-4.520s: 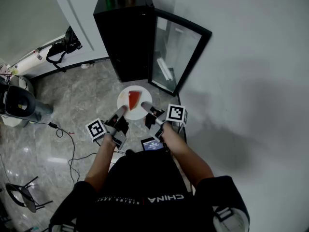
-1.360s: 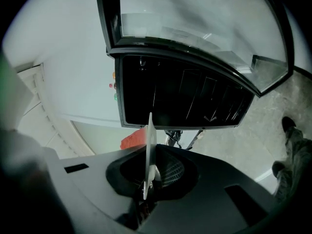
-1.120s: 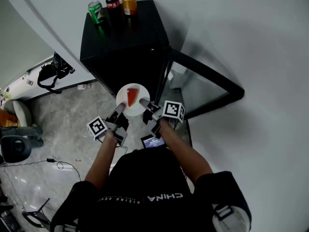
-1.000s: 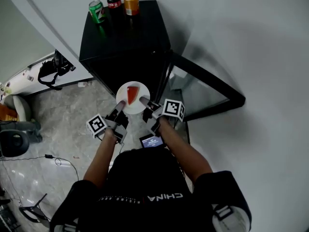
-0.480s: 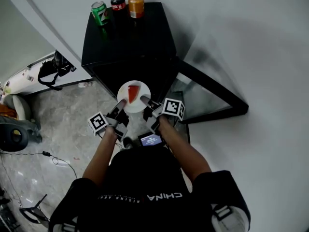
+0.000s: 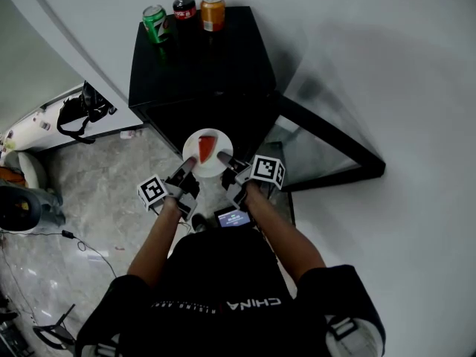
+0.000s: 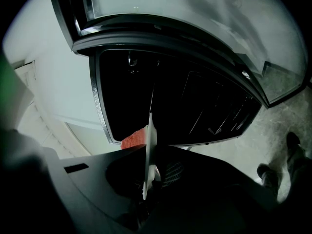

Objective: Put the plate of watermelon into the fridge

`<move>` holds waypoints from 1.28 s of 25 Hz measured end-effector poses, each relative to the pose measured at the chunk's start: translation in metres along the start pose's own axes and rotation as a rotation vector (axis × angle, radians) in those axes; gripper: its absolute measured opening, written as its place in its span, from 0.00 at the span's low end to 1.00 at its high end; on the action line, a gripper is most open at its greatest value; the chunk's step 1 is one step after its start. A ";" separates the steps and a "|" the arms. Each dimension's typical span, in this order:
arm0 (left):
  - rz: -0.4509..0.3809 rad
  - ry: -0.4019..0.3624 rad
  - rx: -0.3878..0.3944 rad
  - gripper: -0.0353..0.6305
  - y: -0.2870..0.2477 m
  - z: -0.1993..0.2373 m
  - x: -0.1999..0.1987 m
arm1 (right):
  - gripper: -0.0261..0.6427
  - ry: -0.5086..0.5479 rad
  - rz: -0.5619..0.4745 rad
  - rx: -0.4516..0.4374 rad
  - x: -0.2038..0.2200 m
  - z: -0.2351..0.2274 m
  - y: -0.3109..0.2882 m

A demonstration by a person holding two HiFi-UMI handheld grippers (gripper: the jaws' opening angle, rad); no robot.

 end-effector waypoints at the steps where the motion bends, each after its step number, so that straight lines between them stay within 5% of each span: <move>1: 0.001 0.000 -0.002 0.12 0.000 0.002 0.000 | 0.08 0.000 0.002 0.002 0.000 -0.002 0.000; 32: -0.161 0.073 -0.062 0.11 -0.066 0.132 -0.050 | 0.08 -0.002 -0.051 0.043 -0.070 -0.112 -0.089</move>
Point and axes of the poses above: the fingertips, and each gripper's own axes: y backward along the fingers, z to its left, x out of its underside, the point moved 10 cm from there along y, backward along the fingers, and after that the axes turned 5 degrees about z, right-handed, at the moved point
